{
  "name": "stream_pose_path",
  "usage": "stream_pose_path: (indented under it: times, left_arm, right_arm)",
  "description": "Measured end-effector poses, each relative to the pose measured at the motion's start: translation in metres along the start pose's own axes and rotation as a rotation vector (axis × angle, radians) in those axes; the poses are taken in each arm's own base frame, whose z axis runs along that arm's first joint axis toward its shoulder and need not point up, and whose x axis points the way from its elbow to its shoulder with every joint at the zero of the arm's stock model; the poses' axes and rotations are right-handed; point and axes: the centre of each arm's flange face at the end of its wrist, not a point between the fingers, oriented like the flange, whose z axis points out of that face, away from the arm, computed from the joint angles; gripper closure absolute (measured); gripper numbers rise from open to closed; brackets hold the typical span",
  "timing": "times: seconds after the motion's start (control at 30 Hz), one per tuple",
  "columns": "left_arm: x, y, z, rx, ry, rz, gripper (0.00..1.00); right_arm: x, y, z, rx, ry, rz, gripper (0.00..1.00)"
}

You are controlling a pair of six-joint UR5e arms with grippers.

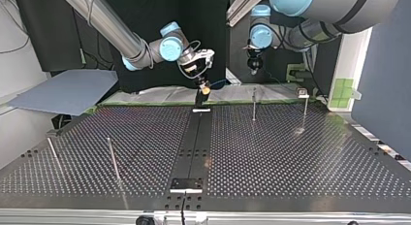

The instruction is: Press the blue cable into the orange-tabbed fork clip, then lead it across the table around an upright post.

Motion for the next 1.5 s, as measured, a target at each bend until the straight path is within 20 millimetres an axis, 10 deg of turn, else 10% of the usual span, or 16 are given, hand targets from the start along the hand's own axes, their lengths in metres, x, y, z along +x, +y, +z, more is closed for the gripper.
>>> stream_pose_path:
  times: [0.4, 0.8, 1.5]
  left_arm:
    - [-0.035, 0.039, 0.020, -0.052, -0.128, 0.068, 1.00]
    - [-0.042, 0.036, 0.031, 0.037, -0.141, 0.160, 1.00]
    - [-0.042, 0.029, 0.038, 0.064, -0.083, 0.240, 1.00]
  right_arm:
    - [-0.019, -0.003, 0.010, 0.020, 0.056, 0.002, 1.00]
    - [-0.072, 0.014, 0.018, 0.011, 0.055, 0.059, 1.00]
    - [-0.068, 0.043, 0.024, -0.023, 0.078, 0.099, 1.00]
